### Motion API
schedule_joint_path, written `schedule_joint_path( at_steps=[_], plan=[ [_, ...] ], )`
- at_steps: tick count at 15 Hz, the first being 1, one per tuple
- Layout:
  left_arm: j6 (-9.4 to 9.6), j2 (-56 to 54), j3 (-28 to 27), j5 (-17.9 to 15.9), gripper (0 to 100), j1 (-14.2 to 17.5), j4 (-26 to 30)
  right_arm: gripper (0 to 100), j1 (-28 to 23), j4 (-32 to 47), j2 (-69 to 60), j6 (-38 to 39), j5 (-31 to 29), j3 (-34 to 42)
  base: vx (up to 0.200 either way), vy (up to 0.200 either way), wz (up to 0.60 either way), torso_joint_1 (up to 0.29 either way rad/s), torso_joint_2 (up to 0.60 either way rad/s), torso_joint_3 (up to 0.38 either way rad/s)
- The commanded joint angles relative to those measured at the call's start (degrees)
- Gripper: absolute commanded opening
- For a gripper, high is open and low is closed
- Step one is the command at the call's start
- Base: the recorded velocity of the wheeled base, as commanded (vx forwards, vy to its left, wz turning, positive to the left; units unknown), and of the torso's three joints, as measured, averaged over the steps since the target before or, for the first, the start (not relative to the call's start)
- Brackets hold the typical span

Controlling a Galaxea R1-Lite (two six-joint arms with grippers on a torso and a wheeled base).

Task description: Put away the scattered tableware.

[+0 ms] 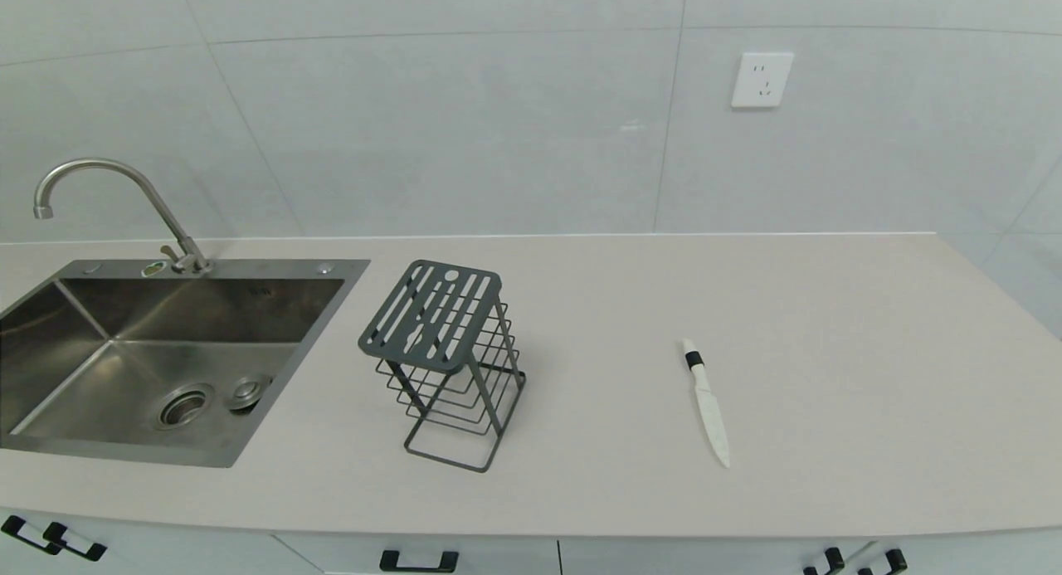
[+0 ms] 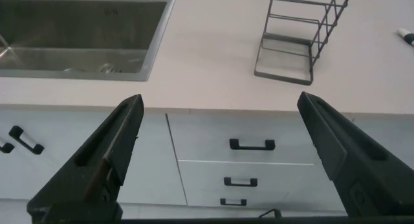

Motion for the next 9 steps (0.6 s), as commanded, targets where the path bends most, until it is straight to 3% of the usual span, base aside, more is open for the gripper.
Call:
schedule_joint_path(
  at_steps=[1, 9],
  plan=[
    [0.0, 0.1, 0.0, 0.0, 100, 0.0, 0.0, 100, 0.0, 0.0, 0.1, 0.0, 0.0, 0.0, 0.0, 0.0, 0.0, 0.0, 0.0, 0.0],
    [-0.09, 0.1, 0.0, 0.0, 100, 0.0, 0.0, 100, 0.0, 0.0, 0.1, 0.0, 0.0, 0.0, 0.0, 0.0, 0.0, 0.008, 0.0, -0.001]
  ],
)
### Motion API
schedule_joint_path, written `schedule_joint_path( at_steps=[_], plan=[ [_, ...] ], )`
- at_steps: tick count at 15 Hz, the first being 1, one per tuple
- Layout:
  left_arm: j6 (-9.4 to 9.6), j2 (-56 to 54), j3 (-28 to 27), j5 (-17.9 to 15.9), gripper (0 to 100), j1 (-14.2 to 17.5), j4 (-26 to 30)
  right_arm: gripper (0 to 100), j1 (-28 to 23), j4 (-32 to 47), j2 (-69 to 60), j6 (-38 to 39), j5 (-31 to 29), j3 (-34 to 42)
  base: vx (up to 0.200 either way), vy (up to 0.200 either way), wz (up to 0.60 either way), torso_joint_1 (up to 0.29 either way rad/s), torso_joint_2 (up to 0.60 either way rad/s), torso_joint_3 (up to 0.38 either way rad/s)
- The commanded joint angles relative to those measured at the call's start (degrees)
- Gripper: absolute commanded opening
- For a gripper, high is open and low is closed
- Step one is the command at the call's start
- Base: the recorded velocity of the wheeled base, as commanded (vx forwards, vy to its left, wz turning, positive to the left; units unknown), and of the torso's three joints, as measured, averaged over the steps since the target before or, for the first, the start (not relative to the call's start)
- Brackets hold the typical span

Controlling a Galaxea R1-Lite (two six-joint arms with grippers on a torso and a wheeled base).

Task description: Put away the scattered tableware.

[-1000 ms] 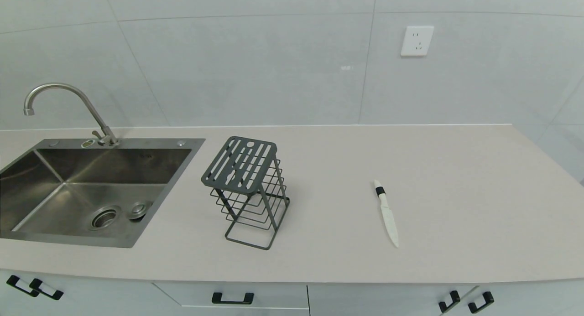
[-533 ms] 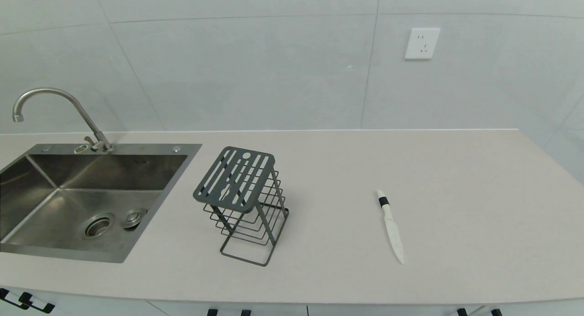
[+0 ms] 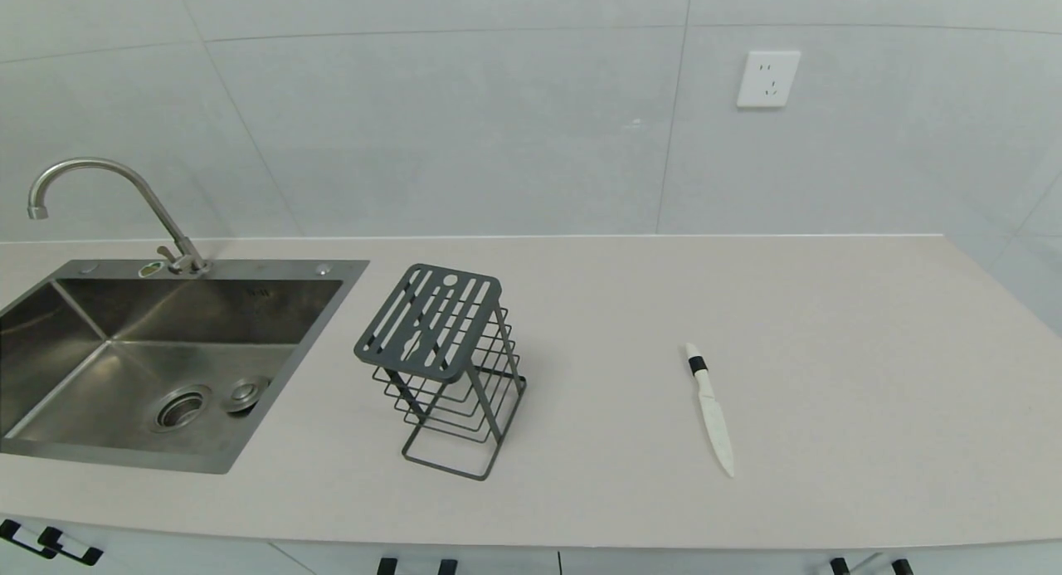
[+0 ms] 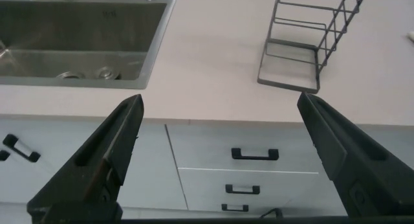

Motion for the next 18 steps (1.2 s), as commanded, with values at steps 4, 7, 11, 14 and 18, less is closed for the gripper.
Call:
schedule_joint_path(
  at_steps=[4, 7, 11, 14, 18],
  plan=[
    [-0.24, 0.1, 0.0, 0.1, 100, 0.1, 0.0, 100, 0.0, 0.0, 0.1, -0.1, 0.0, 0.0, 0.0, 0.0, 0.0, 0.0, 0.0, 0.0],
    [0.37, 0.1, 0.0, 0.0, 100, 0.1, 0.0, 100, 0.0, 0.0, 0.1, -0.1, 0.2, 0.0, 0.0, 0.0, 0.0, 0.075, 0.0, 0.088],
    [-0.07, 0.1, 0.0, 0.0, 100, 0.1, 0.0, 100, 0.0, 0.0, 0.1, -0.1, 0.2, 0.0, 0.0, 0.0, 0.0, 0.263, -0.01, 0.234],
    [0.02, 0.1, 0.0, 0.0, 100, 0.1, -0.1, 100, 0.0, 0.0, 0.1, -0.3, 0.3, 0.0, 0.0, 0.0, 0.0, 0.308, -0.06, 0.245],
    [0.02, 0.1, 0.0, 0.0, 100, 0.1, -0.1, 100, 0.0, -1.2, 0.1, -0.7, 0.7, 0.0, 0.0, 0.0, 0.0, 0.113, -0.02, 0.082]
  ],
)
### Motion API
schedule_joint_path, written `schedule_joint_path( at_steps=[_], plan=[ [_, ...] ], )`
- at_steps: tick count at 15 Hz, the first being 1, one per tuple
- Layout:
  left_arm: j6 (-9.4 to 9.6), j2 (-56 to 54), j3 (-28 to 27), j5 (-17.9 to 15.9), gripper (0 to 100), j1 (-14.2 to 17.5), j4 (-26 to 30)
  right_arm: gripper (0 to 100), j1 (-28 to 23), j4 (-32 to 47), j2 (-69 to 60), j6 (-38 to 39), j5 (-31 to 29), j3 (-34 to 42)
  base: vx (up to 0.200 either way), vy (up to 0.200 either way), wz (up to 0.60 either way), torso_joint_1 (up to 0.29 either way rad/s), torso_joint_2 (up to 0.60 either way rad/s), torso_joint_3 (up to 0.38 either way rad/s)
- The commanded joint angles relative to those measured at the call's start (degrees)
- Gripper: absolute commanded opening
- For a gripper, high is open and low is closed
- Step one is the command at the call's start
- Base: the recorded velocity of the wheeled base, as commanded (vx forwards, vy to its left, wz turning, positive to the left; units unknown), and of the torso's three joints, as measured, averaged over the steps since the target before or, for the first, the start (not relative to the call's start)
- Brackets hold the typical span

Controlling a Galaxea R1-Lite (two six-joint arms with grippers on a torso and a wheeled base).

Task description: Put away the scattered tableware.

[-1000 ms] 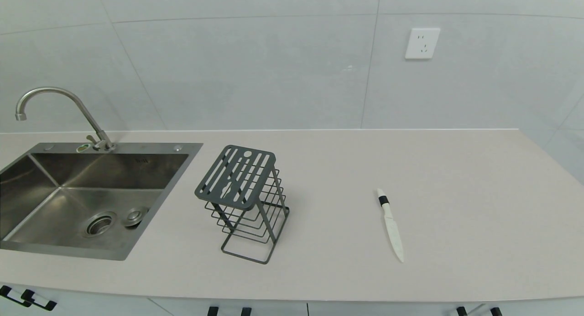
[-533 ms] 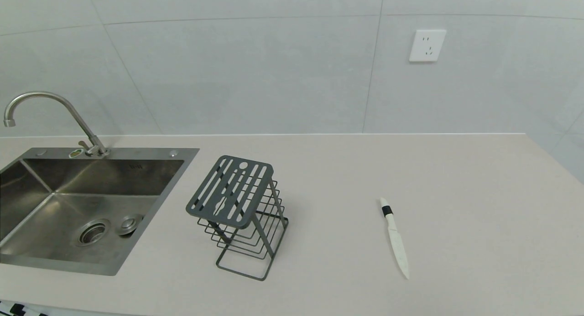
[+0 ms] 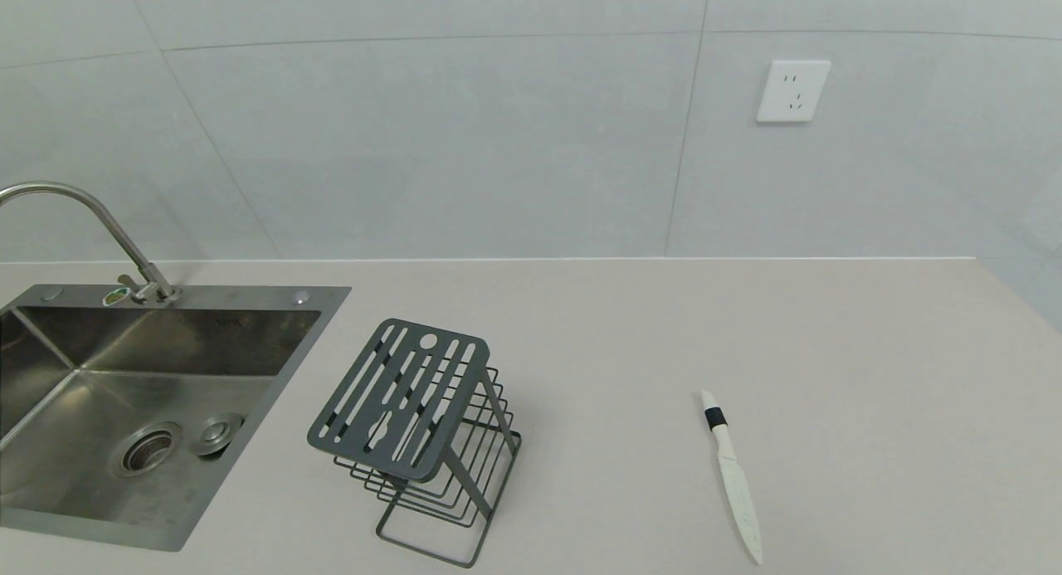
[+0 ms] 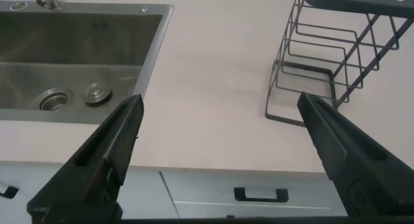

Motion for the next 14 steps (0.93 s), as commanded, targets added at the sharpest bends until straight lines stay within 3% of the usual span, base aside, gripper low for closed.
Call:
schedule_joint_path(
  at_steps=[1, 4, 6, 8, 14],
  plan=[
    [-0.13, 0.1, 0.0, 0.0, 100, 0.0, 0.0, 100, 0.0, -3.5, 0.1, -0.1, 0.1, 0.0, 0.0, 0.0, 0.0, 0.0, 0.0, 0.0],
    [-0.04, 0.1, 0.0, 0.0, 100, 0.0, 0.0, 100, 0.0, -15.0, 0.1, -2.2, 2.5, -0.5, 0.0, 0.0, 0.0, 0.0, 0.0, 0.0],
    [-0.04, 0.1, 0.0, 0.0, 100, 0.0, 0.0, 100, 0.1, -10.1, 4.5, -2.2, 10.3, -4.2, 0.0, 0.0, 0.0, 0.0, 0.0, 0.0],
    [-0.04, 0.1, 0.0, -0.1, 100, 0.0, 0.0, 100, 0.3, -5.9, 11.0, -2.5, 13.2, -8.8, 0.0, 0.0, 0.0, 0.0, 0.0, 0.0],
    [-0.04, 0.1, 0.0, -0.2, 100, 0.0, 0.0, 100, 0.4, -5.1, 36.1, -2.5, 23.6, -14.4, 0.0, 0.0, 0.0, 0.0, 0.0, 0.0]
  ],
)
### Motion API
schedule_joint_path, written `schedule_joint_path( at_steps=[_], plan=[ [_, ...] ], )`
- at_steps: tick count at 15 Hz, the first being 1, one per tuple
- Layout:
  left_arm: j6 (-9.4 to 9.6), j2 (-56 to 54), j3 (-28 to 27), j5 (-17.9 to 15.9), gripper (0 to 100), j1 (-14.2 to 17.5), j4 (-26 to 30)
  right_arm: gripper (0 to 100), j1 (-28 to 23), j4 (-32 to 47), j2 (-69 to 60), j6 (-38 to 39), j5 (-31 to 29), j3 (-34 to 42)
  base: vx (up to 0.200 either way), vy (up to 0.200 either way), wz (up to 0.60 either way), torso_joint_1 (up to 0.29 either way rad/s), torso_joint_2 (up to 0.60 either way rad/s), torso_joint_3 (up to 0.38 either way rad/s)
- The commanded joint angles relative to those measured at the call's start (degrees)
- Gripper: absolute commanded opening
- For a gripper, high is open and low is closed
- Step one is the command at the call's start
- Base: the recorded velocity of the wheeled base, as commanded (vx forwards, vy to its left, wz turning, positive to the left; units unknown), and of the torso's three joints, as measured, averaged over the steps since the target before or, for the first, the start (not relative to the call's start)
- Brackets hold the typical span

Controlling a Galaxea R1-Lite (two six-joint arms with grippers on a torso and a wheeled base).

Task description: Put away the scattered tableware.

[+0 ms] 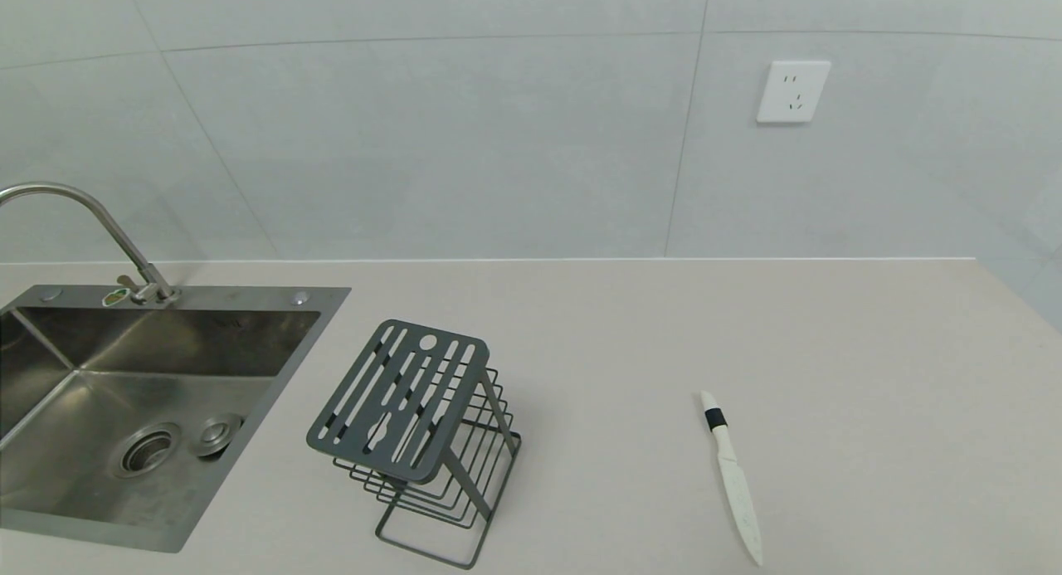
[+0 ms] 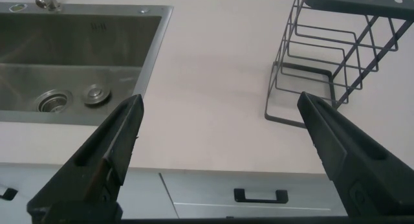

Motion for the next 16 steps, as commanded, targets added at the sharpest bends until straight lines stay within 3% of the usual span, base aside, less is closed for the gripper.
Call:
schedule_joint_path(
  at_steps=[1, 5, 9, 12, 13, 14, 16],
  plan=[
    [-0.04, 0.1, 0.0, 0.0, 100, 0.0, 0.0, 100, 0.6, -0.1, 20.6, -0.2, 2.6, -6.0, 0.0, 0.0, 0.0, 0.0, 0.0, 0.0],
    [-0.04, 0.1, 0.0, 0.0, 100, 0.0, 0.0, 100, 7.9, -0.2, 37.4, -3.2, -1.7, -15.9, 0.0, 0.0, 0.0, 0.0, 0.0, 0.0],
    [-0.04, 0.1, 0.0, 0.0, 100, 0.0, 0.0, 100, 19.8, -0.2, 46.6, -2.8, -9.2, -20.9, 0.0, 0.0, 0.0, 0.0, 0.0, 0.0],
    [-0.04, 0.1, 0.0, 0.0, 100, 0.0, 0.0, 100, 23.3, -0.2, 52.1, 1.3, -14.4, -23.9, 0.0, 0.0, 0.0, 0.0, 0.0, 0.0],
    [-0.04, 0.1, 0.0, 0.0, 100, 0.0, 0.0, 100, 25.1, -0.2, 58.0, 9.0, -23.0, -27.0, 0.0, 0.0, 0.0, 0.0, 0.0, 0.0],
    [-0.04, 0.1, 0.0, 0.0, 100, 0.0, 0.0, 100, 26.9, -0.1, 61.2, 13.4, -26.4, -28.3, 0.0, 0.0, 0.0, 0.0, 0.0, 0.0],
    [-0.04, 0.1, 0.0, 0.0, 100, 0.0, 0.0, 100, 28.8, 0.0, 66.5, 16.7, -28.4, -30.1, 0.0, 0.0, 0.0, 0.0, 0.0, 0.0]
  ],
)
